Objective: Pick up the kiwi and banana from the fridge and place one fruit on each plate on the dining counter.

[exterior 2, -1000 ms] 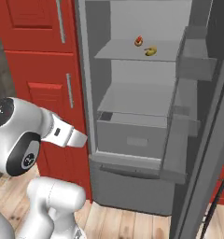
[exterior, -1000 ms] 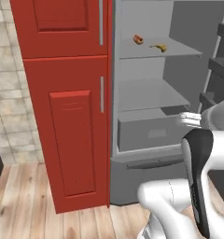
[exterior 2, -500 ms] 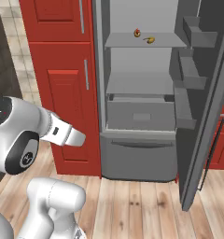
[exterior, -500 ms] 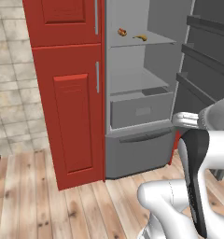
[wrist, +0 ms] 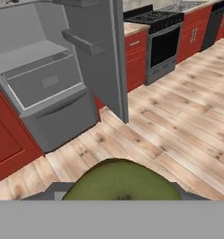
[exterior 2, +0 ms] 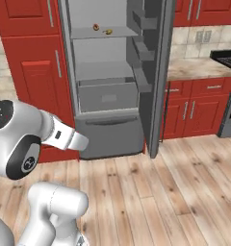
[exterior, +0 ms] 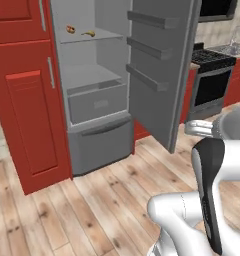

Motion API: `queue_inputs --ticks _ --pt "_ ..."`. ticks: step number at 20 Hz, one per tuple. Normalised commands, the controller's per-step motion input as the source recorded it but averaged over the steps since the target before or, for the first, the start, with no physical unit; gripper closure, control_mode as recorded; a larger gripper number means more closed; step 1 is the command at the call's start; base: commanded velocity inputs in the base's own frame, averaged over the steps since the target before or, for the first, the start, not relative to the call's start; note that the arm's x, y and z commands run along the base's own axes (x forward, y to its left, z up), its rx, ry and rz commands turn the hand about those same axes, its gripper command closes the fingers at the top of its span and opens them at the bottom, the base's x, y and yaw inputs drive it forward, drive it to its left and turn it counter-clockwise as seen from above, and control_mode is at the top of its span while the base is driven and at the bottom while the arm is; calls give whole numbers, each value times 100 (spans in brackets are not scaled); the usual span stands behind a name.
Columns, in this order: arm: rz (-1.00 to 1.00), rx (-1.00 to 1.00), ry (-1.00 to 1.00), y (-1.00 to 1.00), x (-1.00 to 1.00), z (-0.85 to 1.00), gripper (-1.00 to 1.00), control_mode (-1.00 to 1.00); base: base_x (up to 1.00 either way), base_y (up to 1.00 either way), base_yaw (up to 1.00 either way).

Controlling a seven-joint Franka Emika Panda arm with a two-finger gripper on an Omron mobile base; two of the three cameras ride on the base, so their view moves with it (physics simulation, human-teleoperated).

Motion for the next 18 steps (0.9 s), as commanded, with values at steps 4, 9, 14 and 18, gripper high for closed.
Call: queue_inputs --ticks 4,9,14,18 --pt "0 0 0 0 0 0 100 100 -100 -8 -39" --pt "0 0 0 0 0 0 100 100 -100 -33 -38" --pt "0 0 0 0 0 0 100 100 -95 -72 -33" --pt "0 0 0 0 0 0 100 100 -91 -93 -27"
